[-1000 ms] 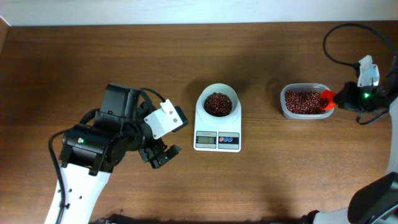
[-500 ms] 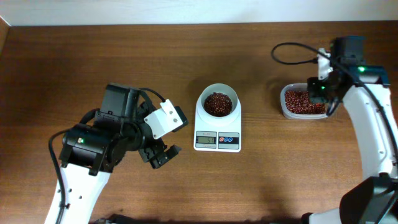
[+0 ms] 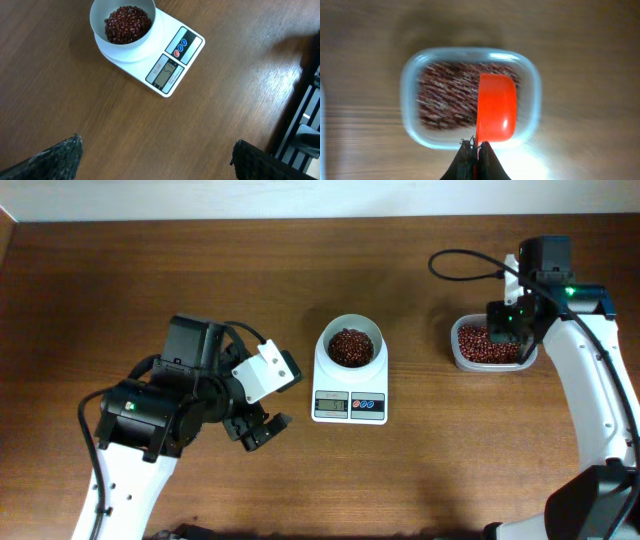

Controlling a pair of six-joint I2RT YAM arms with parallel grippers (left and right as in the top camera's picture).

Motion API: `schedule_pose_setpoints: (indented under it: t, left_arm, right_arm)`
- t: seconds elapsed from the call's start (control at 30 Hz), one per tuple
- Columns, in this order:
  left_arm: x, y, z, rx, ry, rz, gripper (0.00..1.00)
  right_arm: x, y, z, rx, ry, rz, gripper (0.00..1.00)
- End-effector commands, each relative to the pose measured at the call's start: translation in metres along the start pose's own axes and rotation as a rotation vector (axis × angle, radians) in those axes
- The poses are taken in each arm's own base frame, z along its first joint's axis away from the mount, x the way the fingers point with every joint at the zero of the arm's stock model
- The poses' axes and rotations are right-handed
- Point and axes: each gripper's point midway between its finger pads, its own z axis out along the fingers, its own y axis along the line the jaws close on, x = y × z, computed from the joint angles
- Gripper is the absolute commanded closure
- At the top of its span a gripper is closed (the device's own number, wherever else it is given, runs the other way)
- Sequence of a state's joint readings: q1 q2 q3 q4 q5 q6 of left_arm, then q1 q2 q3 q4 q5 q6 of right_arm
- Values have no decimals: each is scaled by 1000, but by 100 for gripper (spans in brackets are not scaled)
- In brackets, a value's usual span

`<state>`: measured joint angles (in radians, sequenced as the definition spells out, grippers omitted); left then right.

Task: Scoop and weigh 50g on scale
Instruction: 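Dip the red scoop into the beans and lift it out, then carry the filled red scoop left over the white bowl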

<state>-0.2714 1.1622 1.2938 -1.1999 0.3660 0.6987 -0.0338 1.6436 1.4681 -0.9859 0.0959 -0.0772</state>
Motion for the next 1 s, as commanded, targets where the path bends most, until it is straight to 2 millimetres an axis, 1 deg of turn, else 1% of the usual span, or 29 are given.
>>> schedule_pose_setpoints:
  t: [0.0, 0.1, 0.17, 0.23, 0.3, 0.37, 0.4, 0.5, 0.67, 0.8, 0.97]
  left_arm:
    - [-4, 3, -5, -17, -16, -2, 1]
    - [-4, 3, -5, -17, -16, -1, 1]
    - [-4, 3, -6, -17, -16, -1, 1]
    - [-4, 3, -5, -17, -16, -2, 1]
    - [-4, 3, -5, -17, -16, -1, 1]
    - [-4, 3, -5, -17, -16, -1, 1]
    - [-4, 3, -5, -17, -16, -1, 1]
    - [-4, 3, -5, -17, -16, -1, 1]
    - [-4, 3, -5, -17, -16, -1, 1]
    - [-4, 3, -5, -17, -16, -1, 1]
    - [-4, 3, -6, -17, -16, -1, 1]
  right_arm:
    - [-23, 50, -22, -303, -107, 9, 96]
    - [-40, 92, -41, -541, -193, -31, 96]
    - [-46, 115, -54, -639, -240, -101, 96]
    - [-47, 133, -60, -671, -265, -173, 96]
    - [-43, 152, -64, -688, -280, -269, 96]
    - [-37, 177, -68, -711, -289, -372, 96]
    - [-34, 185, -69, -704, -289, -406, 96]
    - [-29, 195, -60, -637, -269, -446, 96]
    - [-23, 213, -48, -652, -236, -477, 96]
    - [-14, 228, -34, -663, -190, -507, 96]
    - [-13, 230, -12, -639, -155, -506, 96]
